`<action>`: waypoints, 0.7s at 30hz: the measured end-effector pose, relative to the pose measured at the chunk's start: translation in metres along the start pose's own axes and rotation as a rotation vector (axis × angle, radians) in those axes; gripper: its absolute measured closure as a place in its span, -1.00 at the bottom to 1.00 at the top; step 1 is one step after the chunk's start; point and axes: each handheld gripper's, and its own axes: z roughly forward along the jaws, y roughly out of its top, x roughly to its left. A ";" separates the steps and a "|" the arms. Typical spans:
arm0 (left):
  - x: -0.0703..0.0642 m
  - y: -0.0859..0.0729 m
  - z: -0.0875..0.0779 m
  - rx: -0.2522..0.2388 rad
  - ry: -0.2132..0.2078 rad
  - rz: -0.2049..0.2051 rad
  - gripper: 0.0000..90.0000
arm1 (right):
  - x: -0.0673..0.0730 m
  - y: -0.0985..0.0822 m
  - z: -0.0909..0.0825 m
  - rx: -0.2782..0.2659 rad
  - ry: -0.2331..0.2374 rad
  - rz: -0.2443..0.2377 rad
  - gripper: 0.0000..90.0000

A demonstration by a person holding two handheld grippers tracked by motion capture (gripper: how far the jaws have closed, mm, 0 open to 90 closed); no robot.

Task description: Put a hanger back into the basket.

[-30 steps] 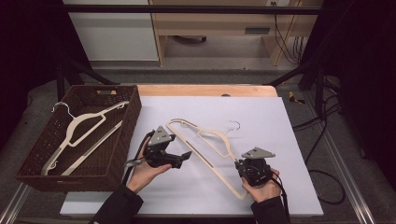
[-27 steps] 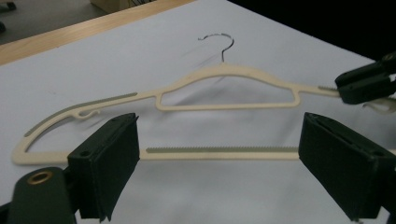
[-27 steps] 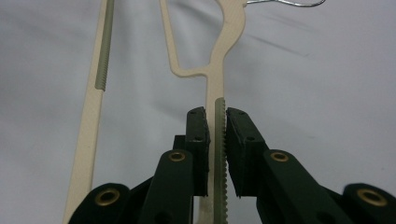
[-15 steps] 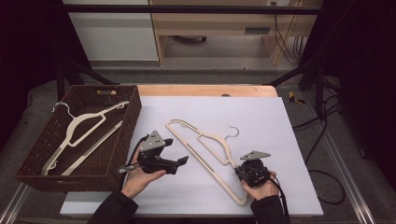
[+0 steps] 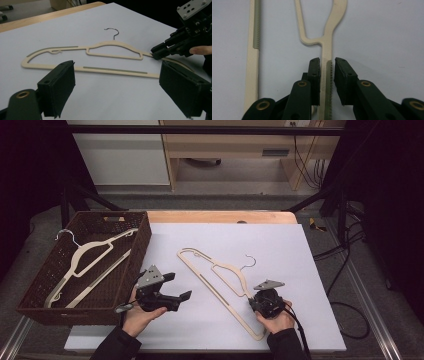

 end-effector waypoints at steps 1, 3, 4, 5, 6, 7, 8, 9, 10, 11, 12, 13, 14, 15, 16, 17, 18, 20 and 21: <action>0.000 0.000 0.000 -0.001 0.000 -0.002 -0.71 | 0.001 0.001 0.000 0.006 -0.005 0.005 0.73; 0.000 0.000 -0.001 -0.003 0.000 -0.007 -0.71 | 0.003 0.002 0.001 0.014 -0.011 0.009 0.77; 0.000 0.000 -0.001 -0.003 0.000 -0.005 -0.71 | 0.004 0.003 0.001 0.021 -0.019 0.008 0.77; 0.000 0.000 -0.001 -0.003 0.000 -0.005 -0.71 | 0.005 0.003 0.000 0.024 -0.008 0.004 0.77; -0.001 0.000 -0.002 -0.005 -0.001 -0.004 -0.71 | 0.005 0.004 0.000 0.024 -0.004 0.002 0.77; -0.001 0.000 -0.002 -0.008 -0.001 -0.005 -0.71 | 0.005 0.004 0.000 0.015 0.012 0.019 0.77; 0.000 -0.001 -0.003 -0.010 -0.002 -0.006 -0.71 | 0.002 0.002 0.001 0.016 -0.010 -0.018 0.77; 0.000 -0.001 -0.003 -0.011 -0.002 -0.007 -0.71 | 0.001 0.002 0.000 0.005 0.004 -0.041 0.77; 0.000 -0.001 -0.004 -0.011 -0.001 -0.006 -0.71 | 0.002 0.002 0.000 -0.005 0.043 -0.035 0.77; 0.001 -0.001 -0.004 -0.010 -0.001 -0.010 -0.71 | 0.001 0.002 0.001 -0.008 0.042 -0.063 0.77; 0.001 -0.002 -0.004 -0.008 -0.001 -0.013 -0.71 | 0.002 0.002 0.001 -0.011 0.058 -0.079 0.78; 0.001 -0.002 -0.004 -0.009 -0.001 -0.013 -0.71 | 0.004 0.001 0.002 -0.011 0.076 -0.090 0.78; 0.001 -0.002 -0.004 -0.010 -0.002 -0.014 -0.71 | 0.004 0.001 0.003 -0.019 0.080 -0.120 0.78; 0.001 -0.002 -0.004 -0.009 -0.002 -0.011 -0.71 | 0.006 0.001 0.001 -0.014 0.102 -0.115 0.77; 0.001 -0.002 -0.004 -0.009 -0.002 -0.011 -0.71 | 0.006 0.001 0.001 -0.014 0.102 -0.115 0.77; 0.001 -0.002 -0.004 -0.007 -0.005 -0.012 -0.71 | 0.008 0.000 0.001 -0.020 0.128 -0.132 0.77; 0.001 -0.002 -0.004 -0.004 -0.008 -0.011 -0.71 | 0.008 0.000 0.001 -0.021 0.145 -0.161 0.77; 0.001 -0.003 -0.003 0.003 -0.006 -0.010 -0.71 | 0.011 -0.001 -0.001 -0.023 0.173 -0.178 0.77; 0.001 -0.003 -0.001 0.011 -0.010 -0.011 -0.71 | 0.012 -0.002 -0.001 -0.025 0.177 -0.184 0.77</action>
